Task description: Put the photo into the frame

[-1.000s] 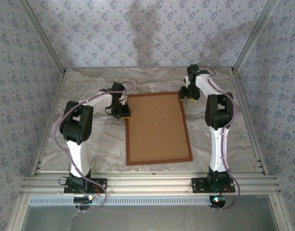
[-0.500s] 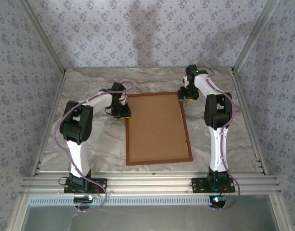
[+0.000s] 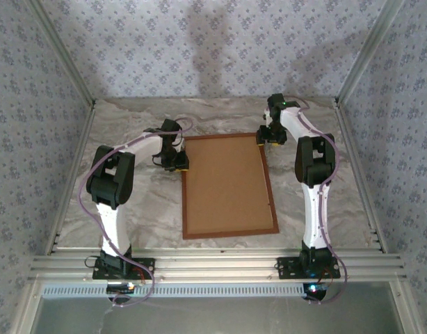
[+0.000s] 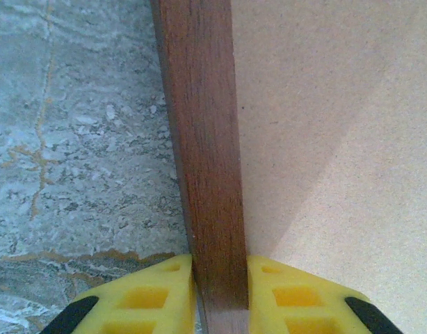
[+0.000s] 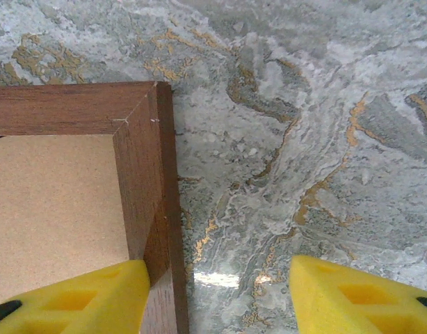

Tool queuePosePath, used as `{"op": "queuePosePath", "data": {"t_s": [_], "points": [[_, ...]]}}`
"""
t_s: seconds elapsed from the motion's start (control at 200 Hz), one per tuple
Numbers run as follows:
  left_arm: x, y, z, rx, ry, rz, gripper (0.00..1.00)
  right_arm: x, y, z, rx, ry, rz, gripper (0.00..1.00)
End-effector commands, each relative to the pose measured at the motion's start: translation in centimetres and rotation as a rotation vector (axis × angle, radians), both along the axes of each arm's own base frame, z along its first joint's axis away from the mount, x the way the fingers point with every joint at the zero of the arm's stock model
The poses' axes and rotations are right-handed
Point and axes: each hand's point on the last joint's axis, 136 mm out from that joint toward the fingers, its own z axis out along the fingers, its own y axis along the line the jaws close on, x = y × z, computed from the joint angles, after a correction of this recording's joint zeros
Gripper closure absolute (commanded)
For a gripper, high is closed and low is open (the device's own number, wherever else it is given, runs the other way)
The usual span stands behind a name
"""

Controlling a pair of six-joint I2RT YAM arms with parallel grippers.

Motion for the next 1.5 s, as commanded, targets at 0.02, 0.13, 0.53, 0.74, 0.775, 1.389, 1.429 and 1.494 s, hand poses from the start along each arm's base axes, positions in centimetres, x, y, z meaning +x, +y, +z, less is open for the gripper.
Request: {"op": "queuePosePath", "data": {"t_s": [0.02,0.13,0.53,0.74,0.775,1.389,1.429,1.494], "points": [[-1.6,1.4,-3.8,0.082,0.078,-0.007,0.77,-1.0,0.9,-1.2,0.003,0.050,0.030,0.42],[-1.6,1.4,-3.8,0.082,0.078,-0.007,0.77,-1.0,1.1,-1.3,0.004,0.052,0.033,0.42],[-1.5,1.3,-3.8,0.078,0.077,-0.011,0.77,-1.8,1.8,-2.3,0.013,0.086,0.046,0.42],[-1.4,1.3,-3.7,0.077,0.076,-0.010,0.77,-2.0,1.3,-3.3,-0.030,0.107,0.043,0.42],[-1.4,1.3,-3.7,0.077,0.077,-0.009,0.77,-2.1,1.1,-3.7,-0.055,0.114,0.043,0.42],[-1.4,1.3,-3.7,0.080,0.078,-0.012,0.77,-0.6,0.6,1.9,-0.056,0.029,0.042,0.00],[-1.4,1.3,-3.7,0.080,0.077,-0.013,0.77,-0.7,0.3,1.8,-0.069,0.030,0.038,0.00],[-1.5,1.4,-3.8,0.081,0.080,-0.011,0.77,-0.7,-0.2,1.6,-0.095,0.028,0.029,0.01]]}}
